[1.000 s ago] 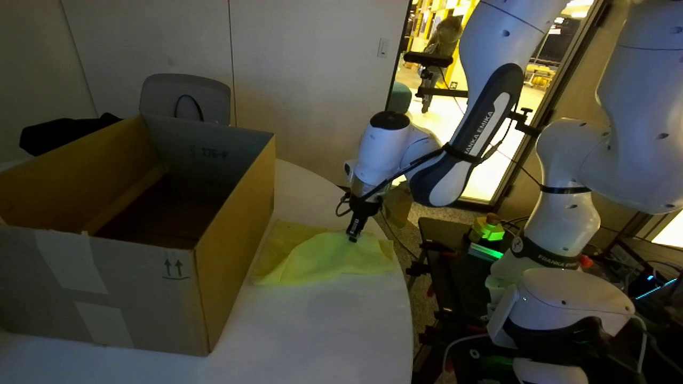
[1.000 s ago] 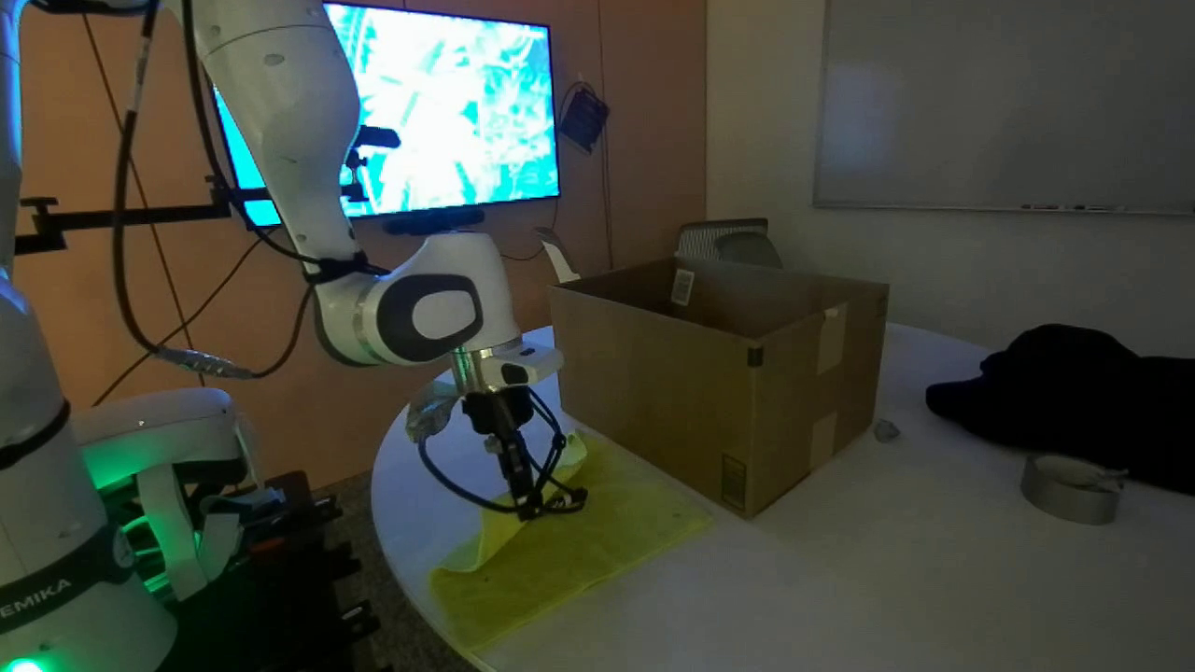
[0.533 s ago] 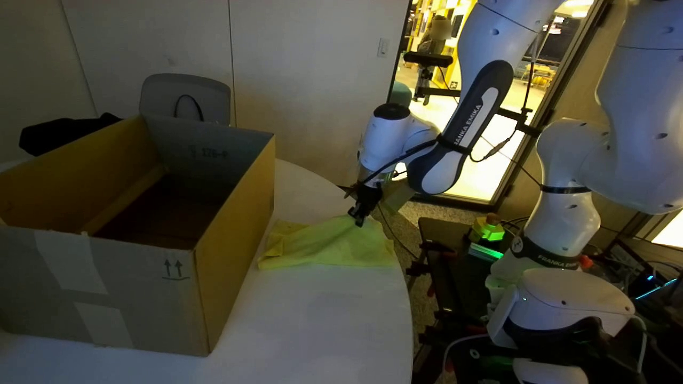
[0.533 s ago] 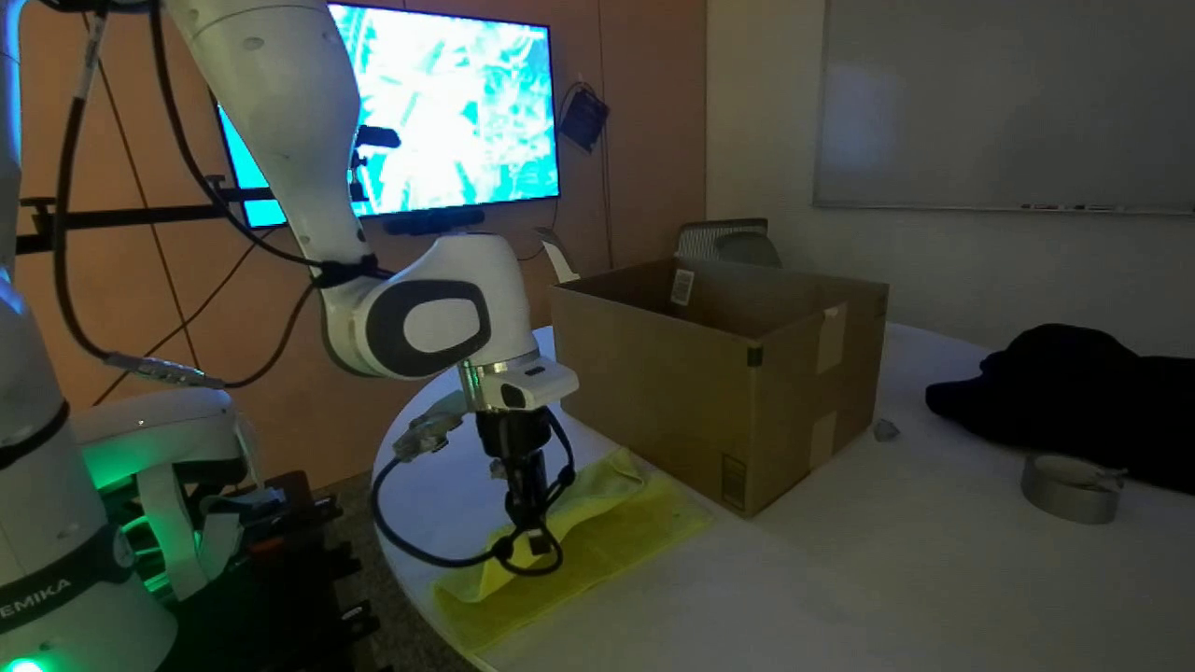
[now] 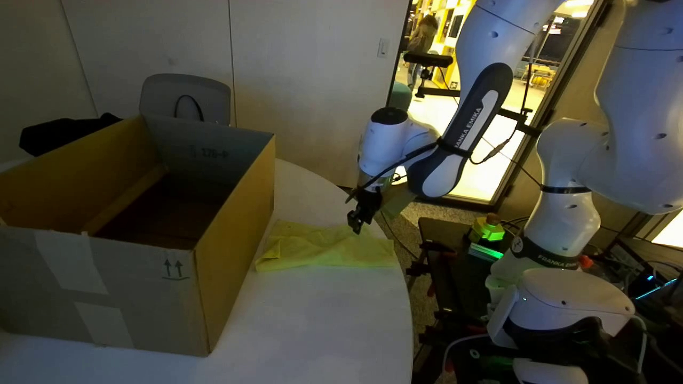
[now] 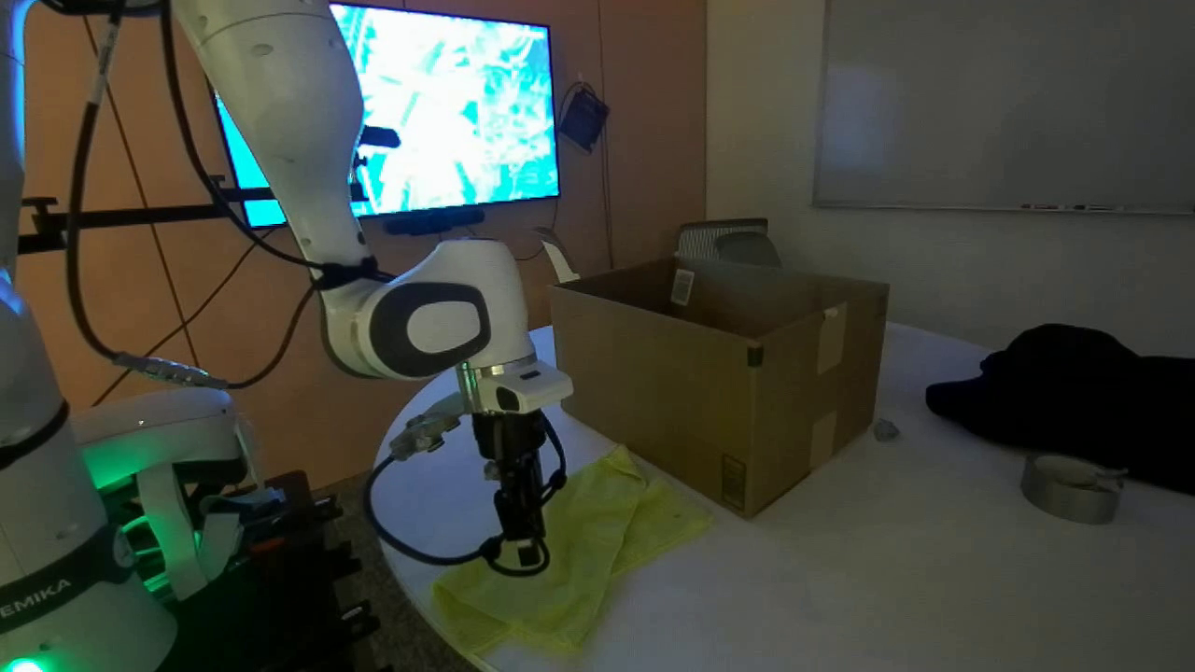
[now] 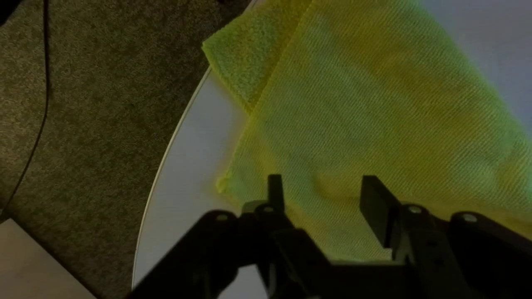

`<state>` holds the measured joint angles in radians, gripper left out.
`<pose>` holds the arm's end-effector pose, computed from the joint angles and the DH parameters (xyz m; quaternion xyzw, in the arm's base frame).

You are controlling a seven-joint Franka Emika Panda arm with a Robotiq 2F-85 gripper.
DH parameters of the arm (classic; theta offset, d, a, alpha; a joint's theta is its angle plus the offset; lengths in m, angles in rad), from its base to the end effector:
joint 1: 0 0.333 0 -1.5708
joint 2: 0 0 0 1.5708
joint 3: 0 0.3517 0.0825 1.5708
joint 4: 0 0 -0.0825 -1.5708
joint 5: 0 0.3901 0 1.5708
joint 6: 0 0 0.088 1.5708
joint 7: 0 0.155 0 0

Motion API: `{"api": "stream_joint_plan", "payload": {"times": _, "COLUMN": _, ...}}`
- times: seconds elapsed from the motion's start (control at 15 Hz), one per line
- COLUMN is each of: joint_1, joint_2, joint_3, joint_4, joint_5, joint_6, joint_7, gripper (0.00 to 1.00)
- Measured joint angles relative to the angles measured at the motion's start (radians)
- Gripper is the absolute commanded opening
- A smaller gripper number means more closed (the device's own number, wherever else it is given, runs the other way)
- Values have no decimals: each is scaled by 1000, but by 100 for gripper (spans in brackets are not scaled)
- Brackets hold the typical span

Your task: Put the marker on the towel then put the towel in the box

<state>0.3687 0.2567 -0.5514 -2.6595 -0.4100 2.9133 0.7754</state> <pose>0.4204 -0.0757 0.1487 0.9572 -0.2658 0.0375 0.1083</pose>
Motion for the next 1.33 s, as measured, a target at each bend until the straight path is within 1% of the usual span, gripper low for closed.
{"api": "stream_joint_plan", "payload": {"times": 0.13, "joint_1": -1, "joint_2": 0, "joint_3": 6, "joint_4": 4, "joint_5": -1, "joint_6": -6, "joint_7": 7, "gripper": 99}}
{"api": "stream_joint_plan", "payload": {"times": 0.33, "joint_1": -13, "joint_2": -3, "joint_3": 35, "joint_4": 6, "joint_5": -2, "joint_6": -6, "joint_7": -1, "gripper": 100}}
{"api": "stream_joint_plan", "payload": {"times": 0.47, "joint_1": -46, "joint_2": -7, "joint_3": 87, "joint_4": 2, "joint_5": 0, "joint_6": -5, "joint_7": -37, "gripper": 100}}
{"api": "stream_joint_plan", "payload": {"times": 0.6, "joint_1": -96, "joint_2": -11, "joint_3": 154, "joint_4": -10, "joint_5": 8, "joint_6": -3, "joint_7": -122, "gripper": 100}}
{"api": "stream_joint_plan", "payload": {"times": 0.73, "joint_1": -150, "joint_2": -10, "joint_3": 217, "joint_4": -28, "joint_5": 23, "joint_6": -2, "joint_7": -238, "gripper": 100}}
{"api": "stream_joint_plan", "payload": {"times": 0.87, "joint_1": -189, "joint_2": -8, "joint_3": 255, "joint_4": -42, "joint_5": 33, "joint_6": -2, "joint_7": -359, "gripper": 100}}
{"api": "stream_joint_plan", "payload": {"times": 1.07, "joint_1": -223, "joint_2": -2, "joint_3": 266, "joint_4": -45, "joint_5": 16, "joint_6": 2, "joint_7": -528, "gripper": 100}}
{"api": "stream_joint_plan", "payload": {"times": 1.33, "joint_1": -260, "joint_2": 5, "joint_3": 265, "joint_4": -35, "joint_5": -51, "joint_6": 27, "joint_7": -708, "gripper": 100}}
